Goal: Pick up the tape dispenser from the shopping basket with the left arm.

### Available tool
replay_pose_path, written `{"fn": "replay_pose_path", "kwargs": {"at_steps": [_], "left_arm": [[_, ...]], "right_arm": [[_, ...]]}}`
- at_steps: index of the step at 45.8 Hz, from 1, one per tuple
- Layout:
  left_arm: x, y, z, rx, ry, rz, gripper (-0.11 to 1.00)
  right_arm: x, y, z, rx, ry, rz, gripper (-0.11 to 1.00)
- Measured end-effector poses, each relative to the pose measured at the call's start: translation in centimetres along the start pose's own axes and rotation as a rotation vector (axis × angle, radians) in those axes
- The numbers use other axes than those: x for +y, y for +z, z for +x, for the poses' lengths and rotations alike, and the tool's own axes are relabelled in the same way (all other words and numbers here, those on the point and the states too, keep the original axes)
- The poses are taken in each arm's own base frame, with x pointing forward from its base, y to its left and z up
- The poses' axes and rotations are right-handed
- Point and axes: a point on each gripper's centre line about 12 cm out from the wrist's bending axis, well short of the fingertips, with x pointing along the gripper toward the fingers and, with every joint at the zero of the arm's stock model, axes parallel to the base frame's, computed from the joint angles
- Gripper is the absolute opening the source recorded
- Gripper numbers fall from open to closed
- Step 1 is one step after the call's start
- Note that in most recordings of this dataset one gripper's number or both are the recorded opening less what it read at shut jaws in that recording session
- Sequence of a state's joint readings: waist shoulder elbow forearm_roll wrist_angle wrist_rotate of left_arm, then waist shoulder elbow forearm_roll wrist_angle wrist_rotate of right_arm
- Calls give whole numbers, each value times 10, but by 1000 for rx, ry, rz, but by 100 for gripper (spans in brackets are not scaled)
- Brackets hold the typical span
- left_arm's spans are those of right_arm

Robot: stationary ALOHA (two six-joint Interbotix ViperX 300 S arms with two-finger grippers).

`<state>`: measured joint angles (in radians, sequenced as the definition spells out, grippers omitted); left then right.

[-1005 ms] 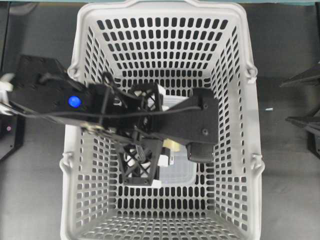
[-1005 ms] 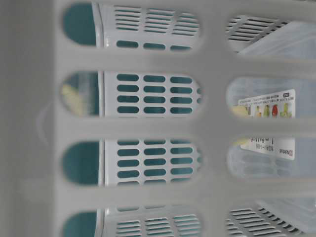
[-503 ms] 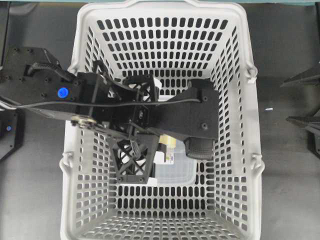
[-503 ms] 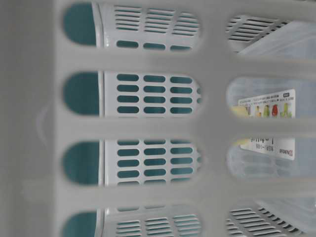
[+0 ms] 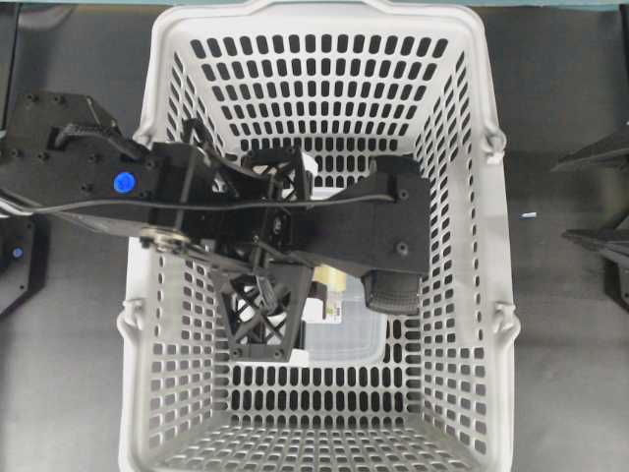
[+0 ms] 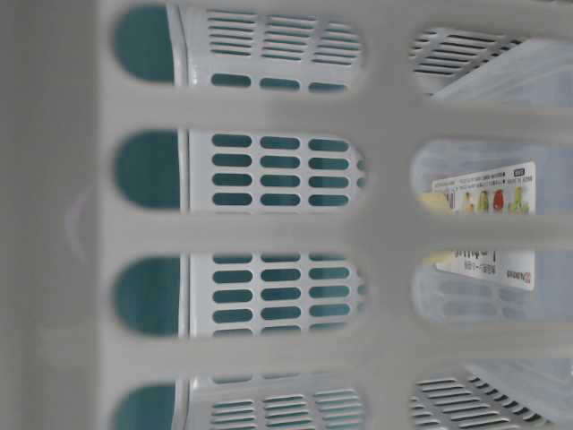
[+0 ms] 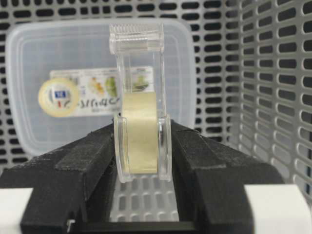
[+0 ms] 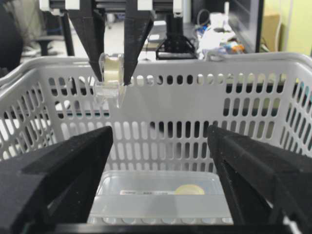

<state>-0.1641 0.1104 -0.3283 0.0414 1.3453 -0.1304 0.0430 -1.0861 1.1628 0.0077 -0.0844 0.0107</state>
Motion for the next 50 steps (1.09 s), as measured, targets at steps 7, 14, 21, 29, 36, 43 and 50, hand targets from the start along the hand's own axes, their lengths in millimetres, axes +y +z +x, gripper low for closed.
{"fn": "replay_pose_path", "kwargs": {"at_steps": [7, 14, 21, 29, 36, 43, 50], "left_arm": [[0, -1, 0, 5, 1, 0, 29], [0, -1, 0, 5, 1, 0, 29], [0, -1, 0, 6, 1, 0, 29], [0, -1, -1, 3, 2, 0, 29], [0, -1, -1, 3, 0, 0, 29], [0, -1, 0, 6, 2, 0, 29], [0, -1, 0, 6, 2, 0, 29]], "right_arm": [[0, -1, 0, 3, 2, 11, 75], [1, -1, 0, 3, 3, 21, 75], [1, -2, 0, 5, 3, 20, 75], [1, -1, 0, 3, 6, 20, 75], [1, -1, 0, 3, 8, 22, 75], [1, -1, 0, 3, 8, 22, 75], [1, -2, 0, 5, 8, 22, 75]]}}
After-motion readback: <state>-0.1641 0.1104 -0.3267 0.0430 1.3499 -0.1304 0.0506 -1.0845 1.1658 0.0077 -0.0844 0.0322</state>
